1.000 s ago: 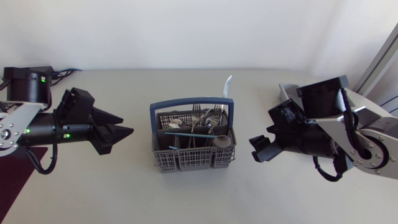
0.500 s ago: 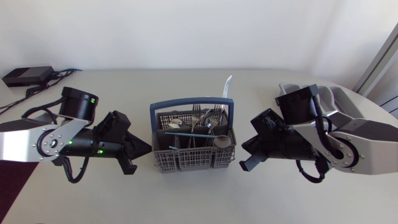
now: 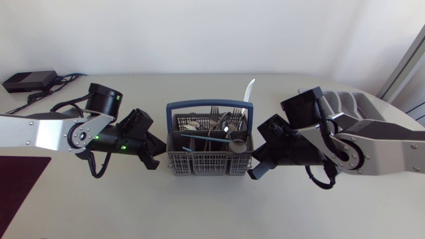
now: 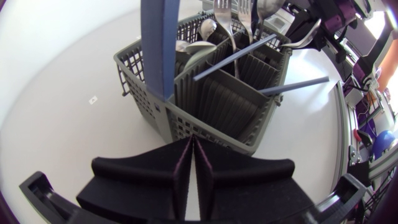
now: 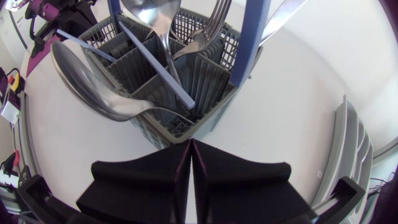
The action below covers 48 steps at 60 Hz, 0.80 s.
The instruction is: Sort the cutlery from the basket into the organizer compartments.
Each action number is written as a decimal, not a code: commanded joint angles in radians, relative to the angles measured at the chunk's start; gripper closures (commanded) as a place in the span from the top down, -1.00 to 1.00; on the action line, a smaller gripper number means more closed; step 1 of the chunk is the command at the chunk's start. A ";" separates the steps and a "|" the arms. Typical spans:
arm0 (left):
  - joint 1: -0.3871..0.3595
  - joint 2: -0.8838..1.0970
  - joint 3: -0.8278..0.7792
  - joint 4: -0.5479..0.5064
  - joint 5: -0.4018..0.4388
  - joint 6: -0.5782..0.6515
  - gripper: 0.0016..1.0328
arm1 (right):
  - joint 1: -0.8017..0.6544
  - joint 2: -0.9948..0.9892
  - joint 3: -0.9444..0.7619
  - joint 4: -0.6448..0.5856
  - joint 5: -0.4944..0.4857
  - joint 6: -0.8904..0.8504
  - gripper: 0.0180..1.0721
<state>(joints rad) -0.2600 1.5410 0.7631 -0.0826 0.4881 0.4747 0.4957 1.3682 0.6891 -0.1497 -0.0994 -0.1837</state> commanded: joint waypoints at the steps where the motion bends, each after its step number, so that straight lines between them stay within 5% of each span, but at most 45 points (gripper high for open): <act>1: -0.005 0.028 0.067 0.037 0.029 -0.013 -0.89 | 0.014 0.035 0.044 0.025 -0.005 0.015 -0.89; 21: 0.018 0.042 0.047 0.044 0.029 -0.001 -0.87 | 0.007 0.057 0.056 0.048 0.035 0.013 -0.89; 35: 0.042 -0.061 -0.041 0.044 0.029 0.036 -0.59 | -0.006 -0.046 -0.003 0.038 0.059 0.003 -0.86; 48: 0.087 -0.239 -0.122 0.038 0.024 0.088 -0.15 | -0.006 -0.199 -0.074 -0.022 0.098 -0.011 -0.18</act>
<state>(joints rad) -0.1905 1.3819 0.6846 -0.0460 0.5011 0.5228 0.4946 1.2201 0.6640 -0.1413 -0.0128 -0.1875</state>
